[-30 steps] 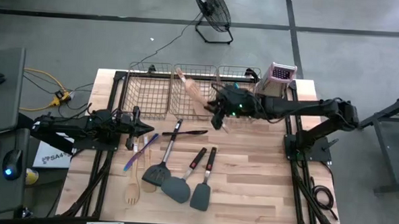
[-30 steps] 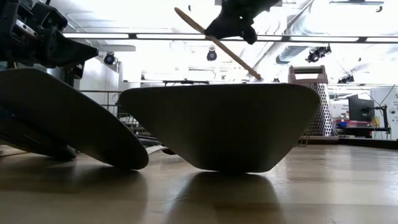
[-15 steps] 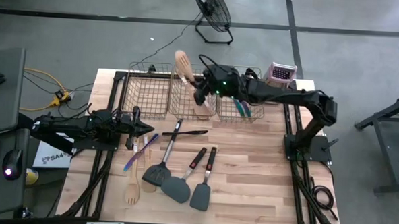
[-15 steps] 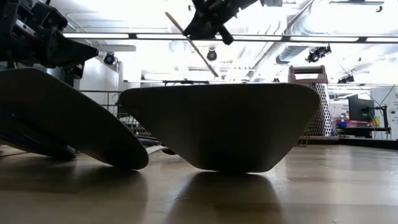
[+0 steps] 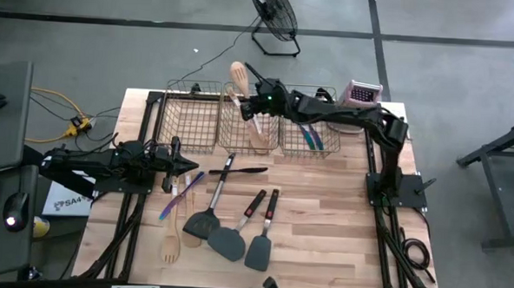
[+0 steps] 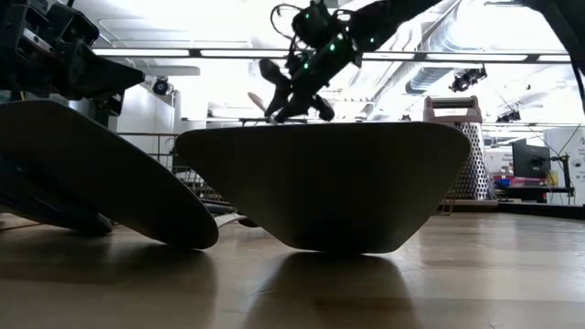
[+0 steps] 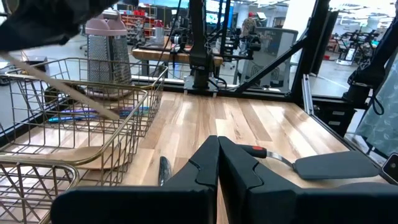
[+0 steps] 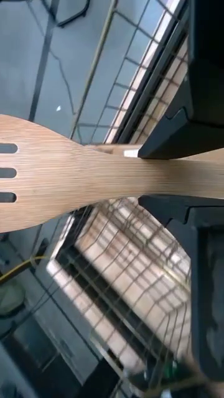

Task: Pick & Place Kitchen Items
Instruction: Put the brown serving spoon into the middle wire basket

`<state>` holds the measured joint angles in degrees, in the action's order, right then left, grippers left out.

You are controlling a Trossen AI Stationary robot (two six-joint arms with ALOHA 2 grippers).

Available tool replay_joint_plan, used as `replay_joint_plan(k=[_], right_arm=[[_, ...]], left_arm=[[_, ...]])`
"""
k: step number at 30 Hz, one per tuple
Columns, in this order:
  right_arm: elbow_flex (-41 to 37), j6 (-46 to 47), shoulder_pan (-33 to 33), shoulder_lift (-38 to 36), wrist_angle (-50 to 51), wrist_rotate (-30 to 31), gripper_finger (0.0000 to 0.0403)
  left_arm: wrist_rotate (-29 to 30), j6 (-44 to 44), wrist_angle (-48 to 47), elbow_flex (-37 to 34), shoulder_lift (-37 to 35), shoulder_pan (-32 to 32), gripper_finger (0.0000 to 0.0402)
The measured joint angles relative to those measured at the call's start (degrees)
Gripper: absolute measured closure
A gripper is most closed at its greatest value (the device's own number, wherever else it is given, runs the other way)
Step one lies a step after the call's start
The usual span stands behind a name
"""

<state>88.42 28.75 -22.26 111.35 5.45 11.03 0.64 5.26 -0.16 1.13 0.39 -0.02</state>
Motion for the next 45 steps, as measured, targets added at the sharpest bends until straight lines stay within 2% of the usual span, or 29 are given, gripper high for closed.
replay_joint_plan(k=[7, 17, 21, 35, 45], right_arm=[[0.0, -0.8, -1.5, 3.6, 0.2, -0.4, 0.0328], [0.0, -6.6, -2.2, 5.8, 0.3, -0.9, 0.0326], [-0.1, -8.0, -2.3, 6.7, 0.5, -3.2, 0.0326], [-0.1, -7.4, -2.5, 8.2, -0.3, -4.1, 0.0322], [0.1, -1.7, -2.5, 8.2, -0.9, -6.1, 0.0322]], left_arm=[[0.0, 0.0, 0.0, 0.0, 0.0, 0.0, 0.0398], [0.0, 0.0, 0.0, 0.0, 0.0, 0.0, 0.0398], [0.0, 0.0, 0.0, 0.0, 0.0, 0.0, 0.0398], [0.0, 0.0, 0.0, 0.0, 0.0, 0.0, 0.0398], [0.0, 0.0, 0.0, 0.0, 0.0, 0.0, 0.0398]])
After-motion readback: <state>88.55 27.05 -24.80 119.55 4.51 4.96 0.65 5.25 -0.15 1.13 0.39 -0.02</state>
